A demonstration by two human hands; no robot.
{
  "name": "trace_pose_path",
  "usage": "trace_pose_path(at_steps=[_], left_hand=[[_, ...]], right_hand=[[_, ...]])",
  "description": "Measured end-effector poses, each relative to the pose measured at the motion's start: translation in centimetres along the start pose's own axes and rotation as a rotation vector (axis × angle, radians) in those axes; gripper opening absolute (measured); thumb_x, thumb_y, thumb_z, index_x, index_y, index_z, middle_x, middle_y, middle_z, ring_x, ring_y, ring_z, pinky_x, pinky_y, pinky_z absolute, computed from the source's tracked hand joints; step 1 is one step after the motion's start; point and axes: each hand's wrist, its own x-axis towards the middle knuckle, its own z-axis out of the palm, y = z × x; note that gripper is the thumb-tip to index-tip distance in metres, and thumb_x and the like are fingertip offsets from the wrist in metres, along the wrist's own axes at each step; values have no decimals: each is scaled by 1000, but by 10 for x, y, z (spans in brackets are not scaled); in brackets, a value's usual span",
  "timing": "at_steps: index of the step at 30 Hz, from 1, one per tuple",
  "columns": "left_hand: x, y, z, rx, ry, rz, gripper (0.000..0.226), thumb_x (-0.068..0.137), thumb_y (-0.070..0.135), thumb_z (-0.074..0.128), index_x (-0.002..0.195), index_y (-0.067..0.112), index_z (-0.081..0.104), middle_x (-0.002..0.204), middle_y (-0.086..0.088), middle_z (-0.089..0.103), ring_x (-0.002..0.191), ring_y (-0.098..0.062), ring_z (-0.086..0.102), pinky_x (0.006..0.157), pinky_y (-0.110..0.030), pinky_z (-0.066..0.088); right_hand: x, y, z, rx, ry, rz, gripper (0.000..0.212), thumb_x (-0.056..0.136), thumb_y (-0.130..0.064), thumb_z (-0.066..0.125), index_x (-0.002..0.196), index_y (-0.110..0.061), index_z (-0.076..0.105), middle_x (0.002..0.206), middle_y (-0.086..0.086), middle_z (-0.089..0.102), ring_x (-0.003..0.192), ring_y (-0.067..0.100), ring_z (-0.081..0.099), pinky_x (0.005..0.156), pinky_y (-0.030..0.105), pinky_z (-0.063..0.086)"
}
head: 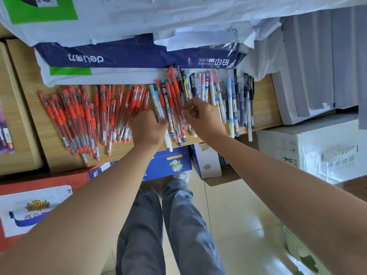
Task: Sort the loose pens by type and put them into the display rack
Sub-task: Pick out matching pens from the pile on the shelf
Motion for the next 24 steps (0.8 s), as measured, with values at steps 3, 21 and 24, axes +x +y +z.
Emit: trace_pose_path(at_steps=[3, 21, 24], left_hand=[[2, 2, 1, 12, 0, -3, 32, 87, 26, 64, 63, 7, 57, 59, -2, 58, 49, -16, 50, 43, -25, 27], [0, 3, -8, -139, -81, 0, 24, 90, 21, 57, 73, 8, 47, 71, -12, 58, 67, -34, 64, 61, -46, 52], [-7, 12, -17, -208, -108, 36, 10, 96, 14, 48, 88, 8, 45, 66, 1, 44, 58, -14, 47, 51, -27, 35]], right_hand=[[1, 2, -2, -3, -5, 5, 5, 90, -18, 61, 92, -13, 63, 64, -12, 55, 54, 7, 52, 53, 23, 46], [-9, 12, -10, -17, 53, 47, 6, 91, -18, 58, 93, -15, 63, 68, 0, 64, 60, 19, 62, 57, 40, 54], [-11, 13, -17, -58, 89, 79, 6, 92, -18, 58, 94, -14, 62, 65, -5, 59, 58, 18, 60, 56, 39, 54]])
